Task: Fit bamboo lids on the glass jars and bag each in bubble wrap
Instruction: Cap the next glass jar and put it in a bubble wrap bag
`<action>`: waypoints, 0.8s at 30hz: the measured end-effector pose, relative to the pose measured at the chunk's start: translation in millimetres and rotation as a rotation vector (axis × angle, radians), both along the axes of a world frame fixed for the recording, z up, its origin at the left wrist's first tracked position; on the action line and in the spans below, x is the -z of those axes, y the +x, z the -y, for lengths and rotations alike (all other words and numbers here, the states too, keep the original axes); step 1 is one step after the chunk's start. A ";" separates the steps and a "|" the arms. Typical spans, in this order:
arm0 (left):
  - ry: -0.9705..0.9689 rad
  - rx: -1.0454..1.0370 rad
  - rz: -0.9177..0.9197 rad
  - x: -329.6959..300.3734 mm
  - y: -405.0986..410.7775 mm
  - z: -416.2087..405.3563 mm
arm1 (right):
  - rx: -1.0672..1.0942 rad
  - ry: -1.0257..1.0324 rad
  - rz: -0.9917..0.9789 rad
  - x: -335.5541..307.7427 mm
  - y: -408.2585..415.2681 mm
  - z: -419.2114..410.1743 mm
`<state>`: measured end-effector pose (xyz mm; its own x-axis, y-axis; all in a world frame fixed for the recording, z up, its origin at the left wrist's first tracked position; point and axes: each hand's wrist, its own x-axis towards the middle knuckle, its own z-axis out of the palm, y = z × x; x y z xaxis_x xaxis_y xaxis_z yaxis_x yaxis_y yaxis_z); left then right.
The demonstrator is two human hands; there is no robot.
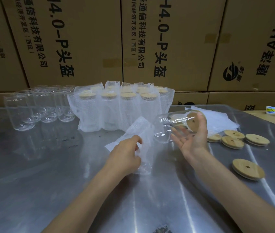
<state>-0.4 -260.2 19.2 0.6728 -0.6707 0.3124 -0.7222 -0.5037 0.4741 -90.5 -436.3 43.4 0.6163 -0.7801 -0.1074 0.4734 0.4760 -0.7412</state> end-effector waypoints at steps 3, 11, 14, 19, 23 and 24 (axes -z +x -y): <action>-0.114 -0.071 0.106 -2.6 2.7 -0.6 | -0.022 0.045 0.084 -2.7 -2.2 -0.1; -0.750 -0.316 0.160 -46.2 17.4 -28.8 | -0.078 0.038 0.079 -3.0 -4.5 -1.5; -0.765 -0.334 0.208 -50.8 11.9 -32.3 | -0.176 0.054 0.071 -3.2 -3.8 -5.7; -0.371 -0.320 0.324 -35.8 -2.7 -16.8 | -0.305 0.011 0.086 -9.3 -3.3 -18.1; -0.034 -0.185 0.118 -16.6 -9.6 -2.5 | -0.354 -0.023 0.072 -12.1 -4.9 -24.7; 0.025 -0.129 0.051 -12.2 -10.7 -0.6 | -0.353 -0.027 0.061 -11.8 -5.1 -25.1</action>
<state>-11.0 -259.6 31.5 0.7374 -0.5880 0.3324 -0.6737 -0.6048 0.4247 -95.6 -411.1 55.2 0.8533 -0.5196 -0.0444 0.3269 0.5992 -0.7308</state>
